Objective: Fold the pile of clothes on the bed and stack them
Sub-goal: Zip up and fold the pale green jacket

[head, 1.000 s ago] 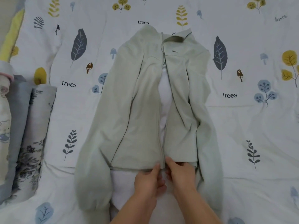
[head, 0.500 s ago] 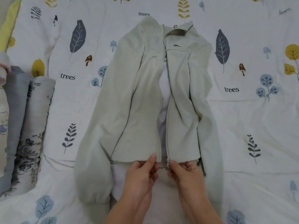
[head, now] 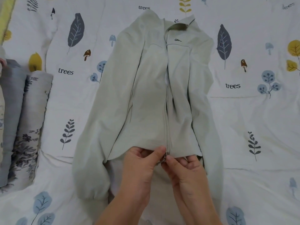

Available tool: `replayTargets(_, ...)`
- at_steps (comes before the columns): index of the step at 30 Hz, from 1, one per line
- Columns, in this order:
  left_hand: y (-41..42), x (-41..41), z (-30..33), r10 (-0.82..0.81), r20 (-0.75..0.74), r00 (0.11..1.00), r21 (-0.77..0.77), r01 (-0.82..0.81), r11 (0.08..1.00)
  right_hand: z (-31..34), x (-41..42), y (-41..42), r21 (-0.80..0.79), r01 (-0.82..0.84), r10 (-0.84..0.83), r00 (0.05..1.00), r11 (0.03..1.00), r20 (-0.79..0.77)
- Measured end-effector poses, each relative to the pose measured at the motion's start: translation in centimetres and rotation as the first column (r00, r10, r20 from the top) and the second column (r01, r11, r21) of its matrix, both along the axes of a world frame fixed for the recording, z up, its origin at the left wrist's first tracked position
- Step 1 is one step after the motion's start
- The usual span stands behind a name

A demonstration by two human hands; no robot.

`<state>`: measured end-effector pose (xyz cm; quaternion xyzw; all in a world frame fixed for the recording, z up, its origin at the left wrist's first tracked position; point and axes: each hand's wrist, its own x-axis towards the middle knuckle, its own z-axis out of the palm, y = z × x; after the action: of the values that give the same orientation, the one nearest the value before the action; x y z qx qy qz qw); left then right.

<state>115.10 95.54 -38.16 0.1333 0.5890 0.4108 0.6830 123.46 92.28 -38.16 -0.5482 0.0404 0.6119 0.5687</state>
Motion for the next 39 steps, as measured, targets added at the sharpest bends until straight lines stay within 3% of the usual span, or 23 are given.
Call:
replayTargets(6, 0.3, 0.4, 0.5, 0.039, -0.01, 0.999, 0.029, -0.039, 0.999, 0.4, -0.4, 0.3, 0.048, 0.09, -0.091, 0.996, 0.995, 0.015)
replayTargets(15, 0.2, 0.4, 0.7, 0.043, -0.028, 0.999, 0.018, -0.042, 0.999, 0.4, -0.6, 0.2, 0.052, 0.083, -0.087, 0.992, 0.995, 0.096)
replayTargets(22, 0.6, -0.5, 1.0, -0.216, -0.163, 0.963, -0.016, 0.216, 0.976, 0.4, -0.2, 0.4, 0.002, 0.06, -0.058, 0.971, 0.998, 0.233)
replayTargets(29, 1.0, -1.5, 0.7, -0.329, -0.105, 0.938, -0.017, 0.329, 0.944, 0.6, -0.3, 1.0, -0.018, 0.117, -0.117, 0.993, 0.993, 0.026)
replayTargets(31, 0.7, -1.6, 0.4, -0.268, -0.043, 0.963, -0.059, 0.265, 0.962, 0.6, -0.4, 0.8, -0.067, 0.04, -0.038, 0.999, 0.997, 0.027)
replayTargets(33, 0.3, -1.7, -0.1, -0.204, -0.007, 0.979, -0.111, 0.202, 0.973, 0.7, -0.6, 0.4, -0.159, -0.143, 0.157, 0.984, 0.977, 0.084)
replayTargets(35, -0.1, -1.7, -0.5, -0.164, -0.002, 0.987, -0.148, 0.162, 0.976, 0.6, -0.6, 0.1, -0.243, -0.286, 0.326, 0.935, 0.927, 0.141)
replayTargets(39, -0.6, -1.6, -0.9, -0.096, -0.016, 0.995, -0.166, 0.092, 0.982, 0.6, 0.0, 0.1, -0.376, -0.4, 0.525, 0.781, 0.836, 0.338)
